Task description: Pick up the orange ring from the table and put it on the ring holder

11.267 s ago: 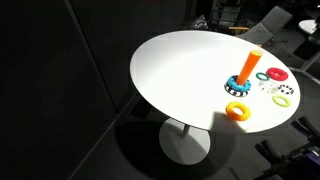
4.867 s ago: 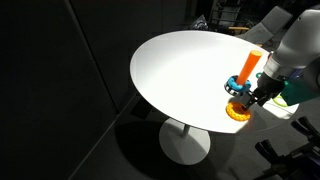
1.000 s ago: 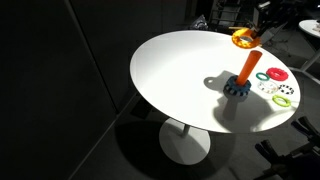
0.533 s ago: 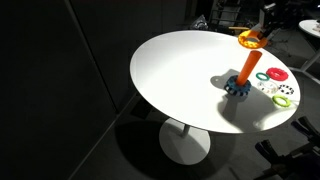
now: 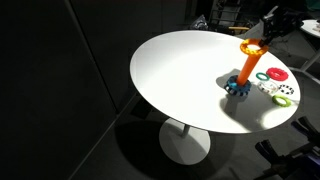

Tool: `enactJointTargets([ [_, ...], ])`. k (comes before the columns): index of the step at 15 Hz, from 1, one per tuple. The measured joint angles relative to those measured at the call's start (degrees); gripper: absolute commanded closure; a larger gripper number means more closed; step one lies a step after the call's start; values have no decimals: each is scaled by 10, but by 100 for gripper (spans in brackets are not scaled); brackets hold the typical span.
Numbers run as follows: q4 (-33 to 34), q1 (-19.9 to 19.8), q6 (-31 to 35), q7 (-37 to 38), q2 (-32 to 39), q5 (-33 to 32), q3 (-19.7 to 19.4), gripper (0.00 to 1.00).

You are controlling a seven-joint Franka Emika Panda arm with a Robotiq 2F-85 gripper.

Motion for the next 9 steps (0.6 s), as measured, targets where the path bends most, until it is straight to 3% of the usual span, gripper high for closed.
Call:
enactJointTargets([
  [9,0,0,-1,-4,11,23,-8,96],
])
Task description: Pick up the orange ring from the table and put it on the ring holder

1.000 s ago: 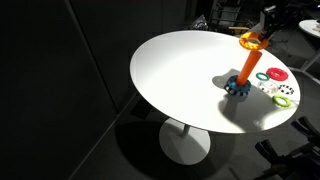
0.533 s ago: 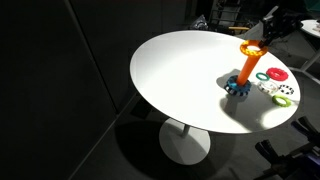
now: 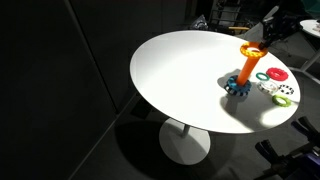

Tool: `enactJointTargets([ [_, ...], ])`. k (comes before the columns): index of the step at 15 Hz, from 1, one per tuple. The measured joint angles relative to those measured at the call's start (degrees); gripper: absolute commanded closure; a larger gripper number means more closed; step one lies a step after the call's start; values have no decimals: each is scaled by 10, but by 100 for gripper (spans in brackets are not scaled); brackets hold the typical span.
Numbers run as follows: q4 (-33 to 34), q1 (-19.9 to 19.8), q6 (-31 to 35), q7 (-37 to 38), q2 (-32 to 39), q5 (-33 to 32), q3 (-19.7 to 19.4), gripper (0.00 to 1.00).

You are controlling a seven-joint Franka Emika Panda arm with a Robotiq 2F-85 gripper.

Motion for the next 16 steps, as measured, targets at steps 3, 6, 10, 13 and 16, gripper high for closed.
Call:
enactJointTargets([
  [3,0,0,-3,0,0,5,-4,96],
  [6,1,0,-9,-4,0,15,-9,96],
  [10,3,-2,-22,-12,0,36,-15,96],
  [13,4,-2,-33,-16,-1,53,-18,96],
  [16,4,-2,-38,-16,-2,60,-21,96],
])
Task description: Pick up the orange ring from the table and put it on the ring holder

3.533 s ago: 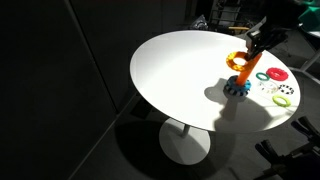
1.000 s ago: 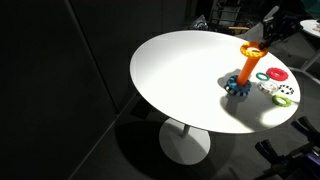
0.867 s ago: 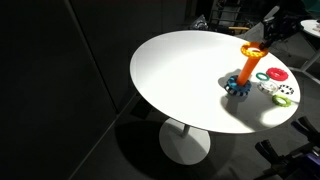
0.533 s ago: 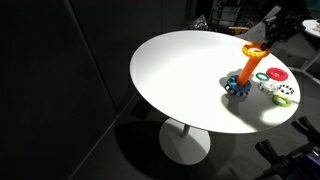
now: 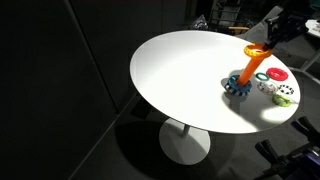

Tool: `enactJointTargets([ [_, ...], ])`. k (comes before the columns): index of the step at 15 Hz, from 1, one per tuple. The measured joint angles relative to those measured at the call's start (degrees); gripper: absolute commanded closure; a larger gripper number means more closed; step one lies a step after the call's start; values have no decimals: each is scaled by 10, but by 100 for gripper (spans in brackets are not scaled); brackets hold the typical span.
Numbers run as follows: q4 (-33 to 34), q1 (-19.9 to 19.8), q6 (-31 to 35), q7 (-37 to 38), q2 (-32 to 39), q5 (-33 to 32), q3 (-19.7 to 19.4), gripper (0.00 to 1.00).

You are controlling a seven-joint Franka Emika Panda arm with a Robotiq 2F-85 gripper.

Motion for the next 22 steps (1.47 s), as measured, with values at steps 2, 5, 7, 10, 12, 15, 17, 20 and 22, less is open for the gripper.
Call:
enactJointTargets([
  [2,0,0,-4,0,-1,2,-1,96],
  [5,-2,0,-8,0,-5,2,-2,96],
  [7,-5,0,-10,0,-7,2,-3,96],
  [10,-10,-2,-9,0,-12,2,-4,96],
  [12,-12,-4,-7,0,-13,2,-5,96],
  [15,-12,-8,5,0,-13,2,-5,96],
  [17,-13,-10,19,0,-13,2,-6,96],
  [20,-14,-12,35,0,-13,2,-6,96],
  [22,-15,-12,41,0,-13,2,-7,96],
])
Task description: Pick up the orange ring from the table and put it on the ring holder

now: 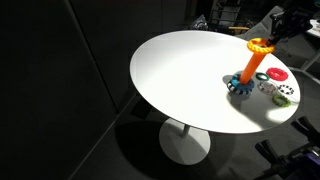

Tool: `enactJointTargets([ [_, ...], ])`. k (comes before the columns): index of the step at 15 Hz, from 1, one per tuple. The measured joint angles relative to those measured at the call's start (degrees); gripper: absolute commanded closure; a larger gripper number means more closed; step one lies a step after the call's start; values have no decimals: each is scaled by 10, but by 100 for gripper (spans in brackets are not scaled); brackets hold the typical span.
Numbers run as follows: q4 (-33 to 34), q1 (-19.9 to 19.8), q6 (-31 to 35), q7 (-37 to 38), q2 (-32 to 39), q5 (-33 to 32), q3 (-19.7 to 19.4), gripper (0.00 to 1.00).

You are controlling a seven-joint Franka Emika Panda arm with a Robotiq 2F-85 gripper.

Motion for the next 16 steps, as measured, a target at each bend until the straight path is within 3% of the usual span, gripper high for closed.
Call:
enactJointTargets([
  [15,-15,-2,1,-3,1,0,-11,96],
  [16,-15,-2,1,-3,1,0,-11,92],
])
